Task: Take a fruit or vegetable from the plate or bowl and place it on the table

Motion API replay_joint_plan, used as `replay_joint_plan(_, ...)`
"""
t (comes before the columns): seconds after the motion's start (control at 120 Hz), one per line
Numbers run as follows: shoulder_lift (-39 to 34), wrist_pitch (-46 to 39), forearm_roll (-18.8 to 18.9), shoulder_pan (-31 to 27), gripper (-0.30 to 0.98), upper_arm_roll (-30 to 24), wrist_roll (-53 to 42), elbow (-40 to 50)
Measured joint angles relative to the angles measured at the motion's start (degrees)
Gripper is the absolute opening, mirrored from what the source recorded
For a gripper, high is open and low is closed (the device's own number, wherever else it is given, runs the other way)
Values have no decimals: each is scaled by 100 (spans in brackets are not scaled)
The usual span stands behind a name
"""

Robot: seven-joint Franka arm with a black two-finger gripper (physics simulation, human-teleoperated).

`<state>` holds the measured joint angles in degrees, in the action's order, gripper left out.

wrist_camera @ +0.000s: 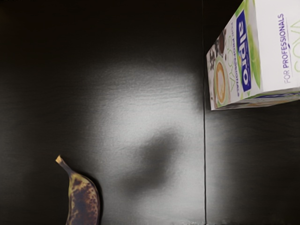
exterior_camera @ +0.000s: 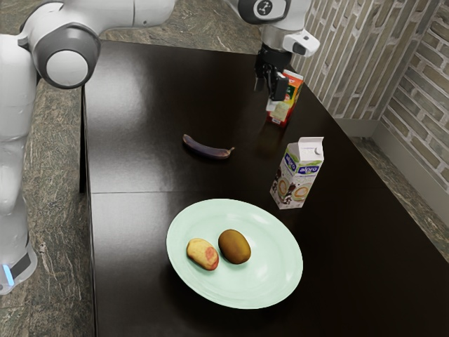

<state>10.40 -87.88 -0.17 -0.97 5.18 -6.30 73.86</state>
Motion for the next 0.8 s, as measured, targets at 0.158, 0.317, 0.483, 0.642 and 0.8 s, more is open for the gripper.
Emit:
replay_joint_plan(0.158,0,14,0,0,69,0,-151,-1)
replay_joint_plan(0.317,0,9,-68,-3,69,41,-319,0)
replay_joint_plan(0.483,42,-97,237,29,69,-772,-1034,-1)
replay_joint_plan(0.642,201,-207,498,47,69,-1365,-1807,-1)
replay_joint_plan(0.8,162,-124,580,41,69,-1601,-2461,50)
